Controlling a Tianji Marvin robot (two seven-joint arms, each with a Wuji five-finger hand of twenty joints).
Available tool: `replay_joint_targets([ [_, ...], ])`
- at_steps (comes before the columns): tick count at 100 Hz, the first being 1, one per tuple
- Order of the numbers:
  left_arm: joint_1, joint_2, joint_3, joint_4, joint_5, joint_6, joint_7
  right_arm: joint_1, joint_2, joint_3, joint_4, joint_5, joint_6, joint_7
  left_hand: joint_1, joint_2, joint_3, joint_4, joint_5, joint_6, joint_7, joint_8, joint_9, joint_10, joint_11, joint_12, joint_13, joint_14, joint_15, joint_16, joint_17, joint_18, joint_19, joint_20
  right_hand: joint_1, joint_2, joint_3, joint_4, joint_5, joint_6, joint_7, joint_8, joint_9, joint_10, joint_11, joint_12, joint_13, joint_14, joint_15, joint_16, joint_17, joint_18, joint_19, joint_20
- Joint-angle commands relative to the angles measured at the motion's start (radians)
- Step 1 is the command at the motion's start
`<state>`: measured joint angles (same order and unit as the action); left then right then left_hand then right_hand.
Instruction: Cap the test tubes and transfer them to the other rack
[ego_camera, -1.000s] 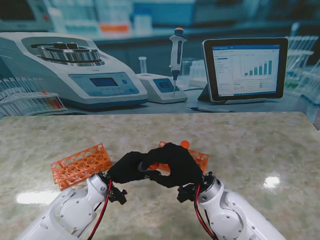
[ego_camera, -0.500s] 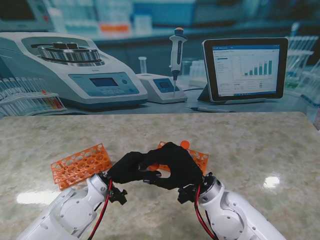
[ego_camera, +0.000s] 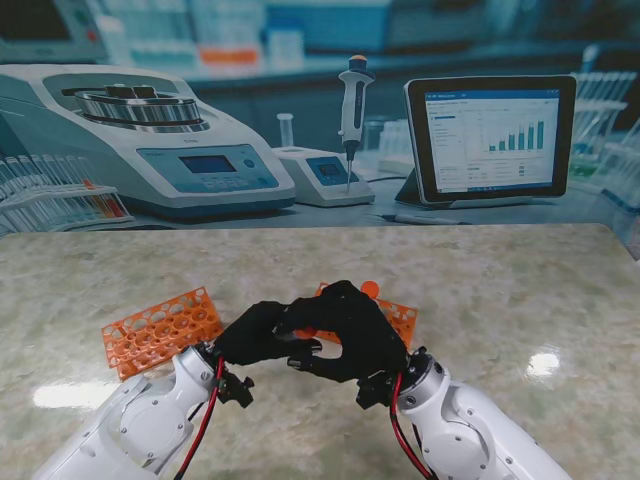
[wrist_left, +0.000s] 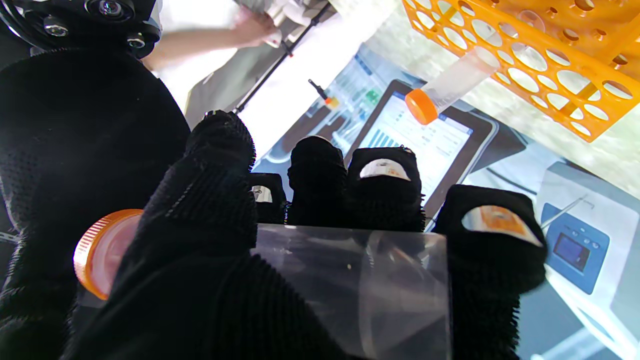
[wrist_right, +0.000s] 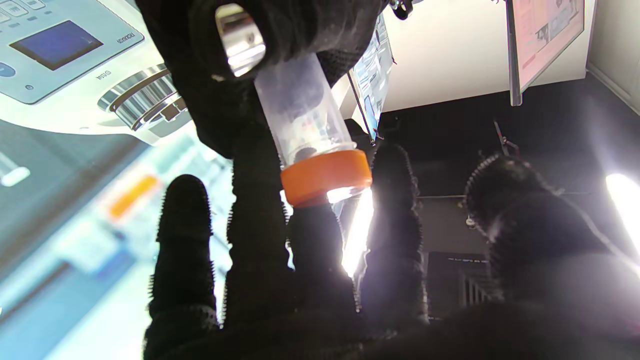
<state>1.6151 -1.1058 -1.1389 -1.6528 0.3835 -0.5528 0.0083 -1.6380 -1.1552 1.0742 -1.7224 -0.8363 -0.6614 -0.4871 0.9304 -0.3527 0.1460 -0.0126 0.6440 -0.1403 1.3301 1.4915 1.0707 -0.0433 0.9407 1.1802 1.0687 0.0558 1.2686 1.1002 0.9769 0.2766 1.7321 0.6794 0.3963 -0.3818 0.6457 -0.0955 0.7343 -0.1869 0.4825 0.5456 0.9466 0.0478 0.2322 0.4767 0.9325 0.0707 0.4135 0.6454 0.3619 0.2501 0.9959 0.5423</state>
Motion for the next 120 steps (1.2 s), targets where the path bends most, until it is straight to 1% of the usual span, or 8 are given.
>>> replay_joint_targets([
  [1,0.002,-0.002,0.002,-0.009,0.0,0.002,-0.006,-0.007,-0.002,-0.003,-0.01,-0.003,0.004,-0.002,0.035,0.054,0.0,-0.006,0.009,-0.047,0.035,0.058,-0.019,-0.043,-0.001,0.015,-0.007,-0.036,-0.008,0.0,0.034,-0.078,0.097,0.002,-0.028,0.036,-0.021,0.019,-0.036,-0.008,-0.028,0.005,-0.018,-0.049,-0.008,-0.016,-0.072,0.004,-0.119,-0.063,-0.028,0.01,-0.017,-0.017],
  [21,0.001,-0.002,0.002,-0.008,-0.001,0.002,-0.008,-0.004,-0.001,-0.003,-0.014,-0.002,0.003,0.007,0.035,0.054,0.0,-0.006,0.009,-0.047,0.035,0.059,-0.019,-0.043,-0.001,0.015,-0.007,-0.036,-0.008,0.0,0.033,-0.078,0.096,0.002,-0.028,0.04,-0.034,0.021,-0.057,-0.03,-0.045,-0.003,-0.026,-0.047,-0.018,-0.035,-0.081,0.005,-0.122,-0.073,-0.039,0.014,-0.02,-0.022],
  [28,0.001,-0.002,0.003,-0.008,-0.001,0.002,-0.008,-0.001,-0.001,-0.005,-0.012,-0.002,0.002,0.008,0.036,0.054,0.0,-0.006,0.009,-0.047,0.035,0.059,-0.02,-0.044,-0.001,0.015,-0.007,-0.036,-0.008,0.0,0.032,-0.077,0.095,0.002,-0.025,0.04,-0.038,0.021,-0.063,-0.053,-0.049,-0.007,-0.03,-0.05,-0.026,-0.045,-0.085,0.011,-0.127,-0.079,-0.043,0.015,-0.024,-0.026],
  [40,0.001,-0.001,0.003,-0.008,-0.002,0.003,-0.01,0.005,0.0,-0.008,-0.012,-0.002,0.007,0.012,0.037,0.054,0.0,-0.006,0.008,-0.047,0.035,0.059,-0.02,-0.044,-0.001,0.015,-0.007,-0.036,-0.008,0.0,0.032,-0.077,0.095,0.003,-0.028,0.04,-0.041,0.023,-0.084,-0.02,-0.064,-0.024,-0.058,-0.045,-0.052,-0.076,-0.114,0.019,-0.154,-0.105,-0.059,0.02,-0.045,-0.045],
  [56,0.001,-0.001,0.003,-0.008,-0.002,0.003,-0.011,0.012,0.002,-0.009,-0.013,-0.005,0.017,0.015,0.035,0.055,-0.002,-0.006,0.008,-0.046,0.035,0.059,-0.02,-0.043,-0.001,0.015,-0.008,-0.036,-0.01,-0.001,0.031,-0.076,0.094,0.003,-0.036,0.041,-0.044,0.024,-0.1,0.0,-0.07,-0.046,-0.097,-0.038,-0.089,-0.15,-0.182,0.029,-0.208,-0.194,-0.096,0.026,-0.079,-0.105],
  [75,0.0,-0.001,0.004,-0.007,-0.004,0.003,-0.013,0.022,0.003,-0.01,-0.013,-0.005,0.028,0.022,0.036,0.055,-0.001,-0.006,0.009,-0.046,0.035,0.059,-0.019,-0.043,-0.002,0.015,-0.008,-0.036,-0.01,-0.001,0.03,-0.076,0.093,0.004,-0.041,0.04,-0.044,0.024,-0.105,0.013,-0.074,-0.051,-0.104,-0.039,-0.093,-0.167,-0.2,0.026,-0.22,-0.22,-0.114,0.031,-0.092,-0.13],
  [107,-0.002,-0.001,0.006,-0.005,-0.005,0.001,-0.014,0.036,0.004,-0.014,-0.011,0.002,0.036,0.036,0.036,0.056,-0.003,-0.006,0.008,-0.047,0.035,0.059,-0.02,-0.045,-0.002,0.015,-0.008,-0.036,-0.01,0.0,0.03,-0.075,0.092,0.004,-0.045,0.041,-0.045,0.024,-0.106,0.019,-0.075,-0.057,-0.107,-0.039,-0.088,-0.18,-0.206,-0.015,-0.237,-0.26,-0.132,0.019,-0.115,-0.18],
  [120,-0.002,-0.001,0.005,-0.005,-0.006,0.002,-0.014,0.037,0.004,-0.011,-0.013,0.003,0.039,0.038,0.036,0.055,-0.003,-0.006,0.008,-0.047,0.035,0.059,-0.02,-0.044,-0.002,0.015,-0.008,-0.036,-0.01,0.0,0.029,-0.075,0.091,0.005,-0.052,0.042,-0.047,0.023,-0.106,0.021,-0.075,-0.058,-0.11,-0.038,-0.088,-0.182,-0.214,-0.012,-0.24,-0.269,-0.142,0.021,-0.12,-0.195],
])
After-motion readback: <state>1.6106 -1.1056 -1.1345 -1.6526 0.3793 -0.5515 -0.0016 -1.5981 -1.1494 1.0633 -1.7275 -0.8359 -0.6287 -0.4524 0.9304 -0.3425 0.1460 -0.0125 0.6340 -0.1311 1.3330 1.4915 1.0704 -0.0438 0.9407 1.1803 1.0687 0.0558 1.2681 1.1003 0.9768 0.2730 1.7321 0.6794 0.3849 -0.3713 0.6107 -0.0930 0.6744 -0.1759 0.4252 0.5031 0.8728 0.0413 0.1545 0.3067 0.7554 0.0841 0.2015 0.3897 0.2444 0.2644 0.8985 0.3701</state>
